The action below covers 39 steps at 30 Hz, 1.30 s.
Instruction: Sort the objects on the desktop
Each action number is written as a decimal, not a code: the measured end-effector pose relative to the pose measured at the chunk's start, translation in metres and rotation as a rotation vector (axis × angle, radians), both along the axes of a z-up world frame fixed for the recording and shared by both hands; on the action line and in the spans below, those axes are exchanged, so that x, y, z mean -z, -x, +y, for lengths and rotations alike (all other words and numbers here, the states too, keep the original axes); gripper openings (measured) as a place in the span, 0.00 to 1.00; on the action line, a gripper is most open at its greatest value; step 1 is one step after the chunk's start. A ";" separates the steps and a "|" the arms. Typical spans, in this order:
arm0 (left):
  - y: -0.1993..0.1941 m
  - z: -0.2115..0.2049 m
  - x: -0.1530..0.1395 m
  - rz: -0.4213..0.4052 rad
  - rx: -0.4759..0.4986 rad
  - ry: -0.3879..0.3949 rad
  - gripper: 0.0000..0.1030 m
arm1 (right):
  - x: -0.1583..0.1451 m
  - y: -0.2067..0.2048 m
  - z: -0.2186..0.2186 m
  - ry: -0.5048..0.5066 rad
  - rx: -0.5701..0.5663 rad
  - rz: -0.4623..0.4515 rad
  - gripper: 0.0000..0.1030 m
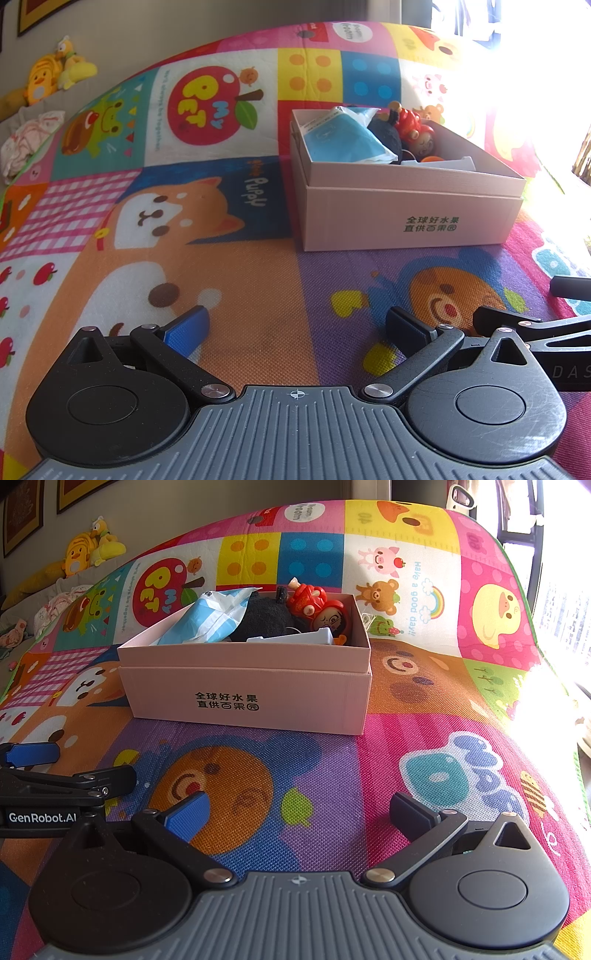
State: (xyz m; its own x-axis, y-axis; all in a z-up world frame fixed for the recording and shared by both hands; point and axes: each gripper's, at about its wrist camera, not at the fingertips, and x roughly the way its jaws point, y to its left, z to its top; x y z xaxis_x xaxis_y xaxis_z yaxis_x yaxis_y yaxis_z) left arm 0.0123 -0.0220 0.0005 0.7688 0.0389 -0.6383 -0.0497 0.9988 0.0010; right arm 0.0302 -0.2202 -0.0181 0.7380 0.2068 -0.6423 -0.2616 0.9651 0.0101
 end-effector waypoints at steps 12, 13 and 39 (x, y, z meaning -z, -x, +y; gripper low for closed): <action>0.000 0.000 0.000 0.000 0.000 0.003 1.00 | 0.000 0.000 0.000 0.000 0.000 0.000 1.00; 0.000 0.000 0.000 0.000 0.000 0.002 1.00 | 0.000 0.000 0.000 0.000 0.000 0.000 1.00; 0.023 0.013 -0.006 0.069 -0.035 0.018 1.00 | 0.000 0.000 -0.002 0.004 0.001 0.000 1.00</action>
State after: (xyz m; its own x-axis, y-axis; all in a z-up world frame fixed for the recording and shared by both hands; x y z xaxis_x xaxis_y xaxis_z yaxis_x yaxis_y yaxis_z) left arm -0.0104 -0.0092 0.0067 0.7217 0.0525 -0.6902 -0.0848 0.9963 -0.0129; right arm 0.0297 -0.2221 -0.0178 0.7384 0.2036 -0.6429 -0.2610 0.9653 0.0058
